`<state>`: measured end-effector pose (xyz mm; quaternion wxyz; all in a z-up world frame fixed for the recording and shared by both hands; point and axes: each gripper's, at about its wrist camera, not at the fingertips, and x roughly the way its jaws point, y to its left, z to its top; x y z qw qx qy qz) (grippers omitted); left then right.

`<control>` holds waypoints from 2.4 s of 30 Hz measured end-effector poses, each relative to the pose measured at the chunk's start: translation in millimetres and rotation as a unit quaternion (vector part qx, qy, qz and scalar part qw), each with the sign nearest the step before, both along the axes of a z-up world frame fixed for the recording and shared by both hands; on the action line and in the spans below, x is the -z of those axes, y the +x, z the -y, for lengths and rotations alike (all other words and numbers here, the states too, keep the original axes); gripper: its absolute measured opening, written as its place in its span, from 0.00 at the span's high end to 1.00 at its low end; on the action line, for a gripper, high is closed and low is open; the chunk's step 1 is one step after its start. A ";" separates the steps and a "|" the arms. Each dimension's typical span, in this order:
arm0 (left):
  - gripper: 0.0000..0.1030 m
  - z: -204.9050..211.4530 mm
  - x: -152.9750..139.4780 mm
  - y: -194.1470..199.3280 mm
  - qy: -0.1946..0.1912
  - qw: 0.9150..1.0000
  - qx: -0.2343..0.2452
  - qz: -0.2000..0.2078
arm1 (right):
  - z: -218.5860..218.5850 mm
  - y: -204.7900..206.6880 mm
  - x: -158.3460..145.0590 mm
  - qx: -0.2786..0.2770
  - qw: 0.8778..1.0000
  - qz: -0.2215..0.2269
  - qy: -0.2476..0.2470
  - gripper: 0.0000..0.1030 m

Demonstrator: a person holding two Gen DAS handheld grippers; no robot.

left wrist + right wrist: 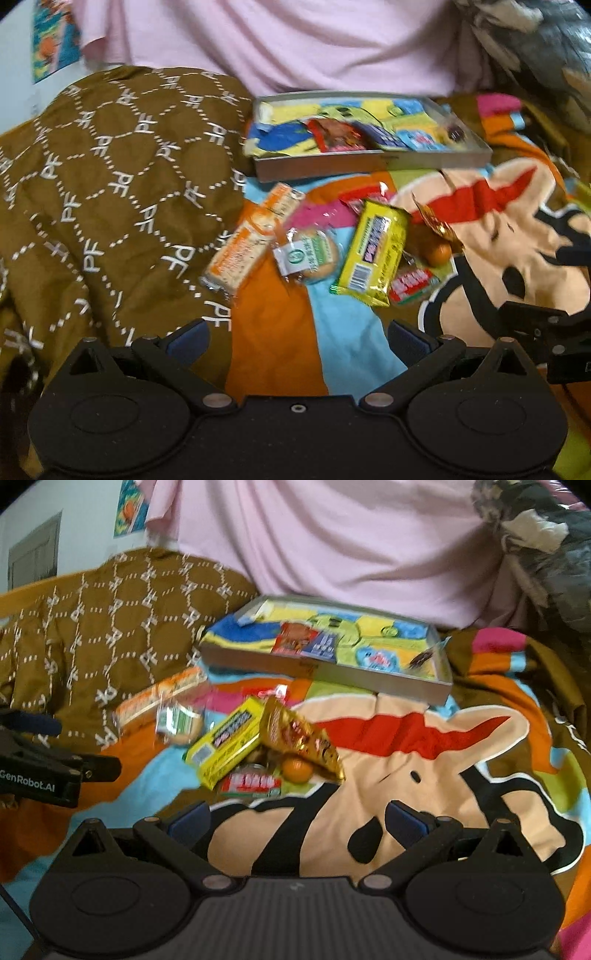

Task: Organize snacks
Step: 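Move both tools back down toward the remaining snacks on the blanket, then grasp the yellow wafer bar with the left tool while the right tool grasps the orange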

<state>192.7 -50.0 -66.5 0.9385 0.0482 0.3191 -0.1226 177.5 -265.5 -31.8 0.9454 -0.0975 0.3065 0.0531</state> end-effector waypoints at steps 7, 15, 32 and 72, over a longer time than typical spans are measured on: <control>0.01 10.3 5.7 14.1 0.007 0.999 0.032 -0.014 | 1.3 13.2 8.0 -0.007 0.999 -0.033 -0.007 0.00; 0.01 29.2 14.1 32.7 0.028 0.997 0.064 -0.041 | 14.5 36.7 13.8 -0.009 0.998 -0.056 0.000 0.00; 0.01 52.8 14.2 61.9 0.040 0.993 0.113 -0.024 | 56.0 89.0 20.9 -0.041 0.989 -0.086 0.118 0.00; 0.50 100.8 26.6 117.6 0.116 0.976 0.180 -0.044 | 67.9 125.3 51.4 -0.008 0.963 -0.118 0.242 0.49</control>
